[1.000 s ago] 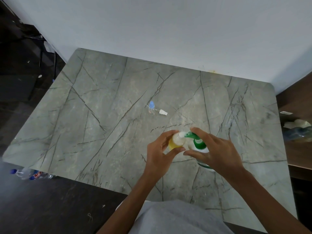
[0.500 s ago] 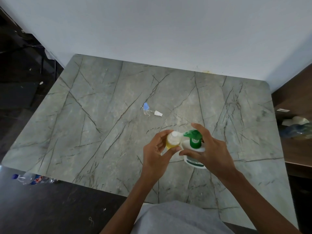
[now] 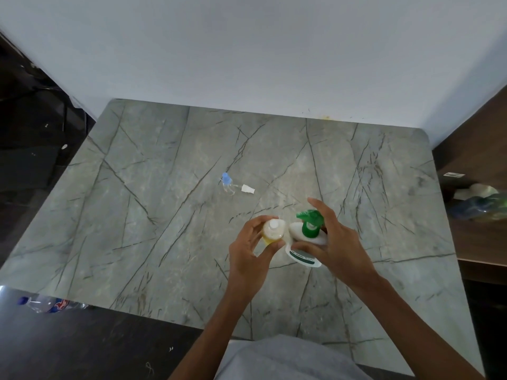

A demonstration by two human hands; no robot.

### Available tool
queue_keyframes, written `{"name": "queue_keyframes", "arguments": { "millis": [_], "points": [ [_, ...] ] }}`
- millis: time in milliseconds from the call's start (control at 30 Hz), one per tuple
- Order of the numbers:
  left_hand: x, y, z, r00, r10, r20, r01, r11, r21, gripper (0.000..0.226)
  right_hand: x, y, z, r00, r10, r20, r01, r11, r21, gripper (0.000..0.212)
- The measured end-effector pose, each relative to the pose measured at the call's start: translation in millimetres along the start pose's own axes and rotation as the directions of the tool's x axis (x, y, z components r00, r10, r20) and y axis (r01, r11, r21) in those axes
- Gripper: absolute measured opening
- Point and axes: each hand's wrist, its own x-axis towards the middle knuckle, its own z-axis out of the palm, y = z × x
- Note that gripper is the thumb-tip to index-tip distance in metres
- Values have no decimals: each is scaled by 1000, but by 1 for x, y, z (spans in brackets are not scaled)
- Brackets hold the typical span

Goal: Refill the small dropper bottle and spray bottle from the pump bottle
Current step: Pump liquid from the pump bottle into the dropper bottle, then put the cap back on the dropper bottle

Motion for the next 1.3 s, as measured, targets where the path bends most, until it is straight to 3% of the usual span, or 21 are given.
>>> {"name": "queue_keyframes", "arguments": {
  "millis": [200, 667, 867, 1300],
  "points": [
    [5, -7, 10, 998, -56, 3, 55, 998, 25, 46, 8, 16, 0, 999, 9, 32, -10, 999, 41, 89],
    [20, -11, 17, 994, -75, -74, 78, 996, 51, 44, 83, 77, 4, 973, 174, -152, -149, 976, 162, 92],
    [29, -9, 16, 997, -52, -63, 59, 992, 114, 44, 106, 92, 8, 969, 186, -163, -161, 975, 151, 91],
    [38, -18, -1, 989, -134, -60, 138, 989, 62, 44, 102, 111, 20, 938, 194, -289, -144, 972, 183, 93]
  ]
}}
